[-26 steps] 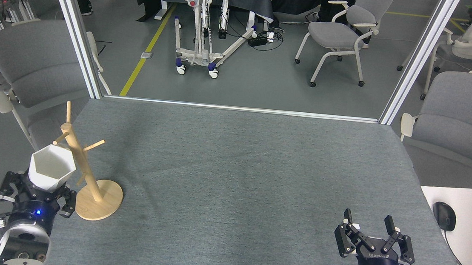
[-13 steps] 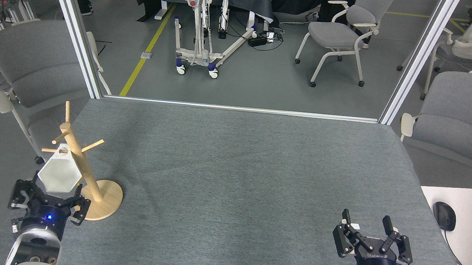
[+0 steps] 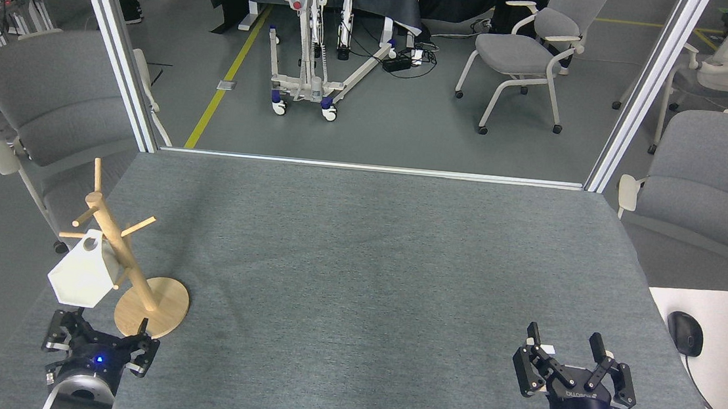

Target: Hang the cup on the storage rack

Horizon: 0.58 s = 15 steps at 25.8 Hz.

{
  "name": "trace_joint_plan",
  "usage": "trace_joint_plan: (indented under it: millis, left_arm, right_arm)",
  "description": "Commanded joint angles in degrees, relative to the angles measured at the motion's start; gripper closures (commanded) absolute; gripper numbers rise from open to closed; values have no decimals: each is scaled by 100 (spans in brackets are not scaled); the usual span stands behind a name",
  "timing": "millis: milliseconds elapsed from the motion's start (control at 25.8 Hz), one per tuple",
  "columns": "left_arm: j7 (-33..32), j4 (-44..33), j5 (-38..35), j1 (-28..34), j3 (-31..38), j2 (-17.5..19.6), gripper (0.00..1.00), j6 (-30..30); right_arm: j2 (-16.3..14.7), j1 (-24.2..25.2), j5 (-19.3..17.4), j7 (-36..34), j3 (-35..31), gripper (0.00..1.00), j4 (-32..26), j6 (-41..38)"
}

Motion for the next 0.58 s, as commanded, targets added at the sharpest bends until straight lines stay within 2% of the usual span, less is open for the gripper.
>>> trace_joint_plan:
  millis: [0,116,233,310,388,465,543]
  left_arm:
    - [95,-20,124,95,-8,-222,2,-140]
    - [473,-28,308,104,-8,-661,1,-386]
    - [868,-64,361,104,-78,-1110,1,-387]
    - [983,-178,572,78,-341,-1136,1,-343]
    - [1000,-248,1196,34,-798,-1145,1,-202]
    - [1000,-327,1785,-98,-1229,-1145,2,141]
    - [1000,-327,1917,-265,-1625,-1145,2,554]
  right_arm:
    - [3,-14,0,6,0,0,0,5]
    - [3,-23,0,6,0,0,-17,5]
    - [-6,-23,0,6,0,0,-17,5]
    - [21,-14,0,6,0,0,-26,5]
    - [126,-14,0,6,8,0,-52,5]
    - [205,-23,0,6,17,0,-52,5]
    - [170,-14,0,6,17,0,-52,5]
